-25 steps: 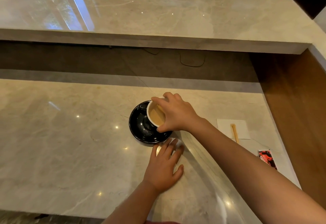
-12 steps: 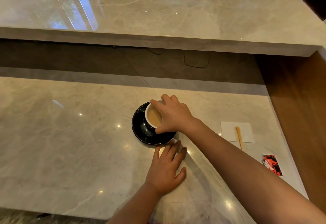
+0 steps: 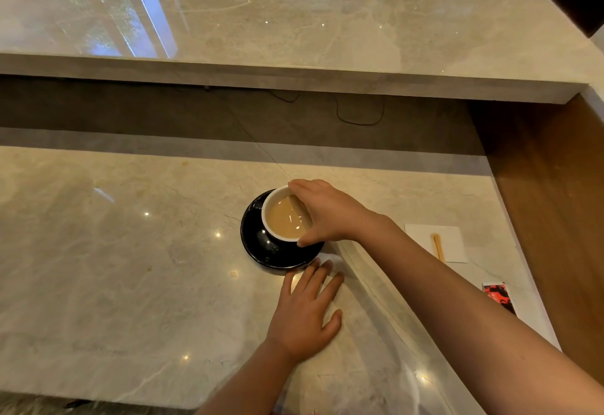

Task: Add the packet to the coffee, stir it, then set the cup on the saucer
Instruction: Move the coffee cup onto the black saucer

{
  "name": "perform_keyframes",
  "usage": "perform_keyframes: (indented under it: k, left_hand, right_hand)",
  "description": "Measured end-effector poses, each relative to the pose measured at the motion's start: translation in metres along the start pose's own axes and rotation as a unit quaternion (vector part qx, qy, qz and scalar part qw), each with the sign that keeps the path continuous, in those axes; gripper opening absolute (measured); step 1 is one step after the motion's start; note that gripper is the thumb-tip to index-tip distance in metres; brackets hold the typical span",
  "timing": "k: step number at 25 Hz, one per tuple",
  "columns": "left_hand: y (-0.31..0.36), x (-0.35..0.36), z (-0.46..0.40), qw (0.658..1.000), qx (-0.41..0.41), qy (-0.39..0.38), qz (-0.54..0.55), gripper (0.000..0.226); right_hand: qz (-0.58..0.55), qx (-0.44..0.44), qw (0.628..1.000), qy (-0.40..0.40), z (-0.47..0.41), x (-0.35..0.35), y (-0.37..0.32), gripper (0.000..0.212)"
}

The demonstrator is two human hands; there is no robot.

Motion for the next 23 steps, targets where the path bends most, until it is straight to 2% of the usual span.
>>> perform_keyframes:
  k: [16,23]
  left_hand:
    - [0.0002,-0.0013,-0.0003,1.0,-0.002,-0.001,-0.004,0.057]
    - [0.0009,-0.002,0.0001,1.0,-0.001,-0.001,-0.002,0.057]
  right_hand:
    - [-0.029,0.01,0.997,0.064,0.001,0.0075,-0.0007,0.101]
    - [-0.023,0.002,0.998,0.05,0.0023,0.0081,-0.0019,0.098]
Point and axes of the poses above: each hand's wrist, its own z-axis away from the middle knuckle, its own x-axis out of the palm, y = z × x, the point moved 9 cm from there along -z, towards the middle knuckle, and after that the axes turned 1 degree about y, right-handed, at the moved point
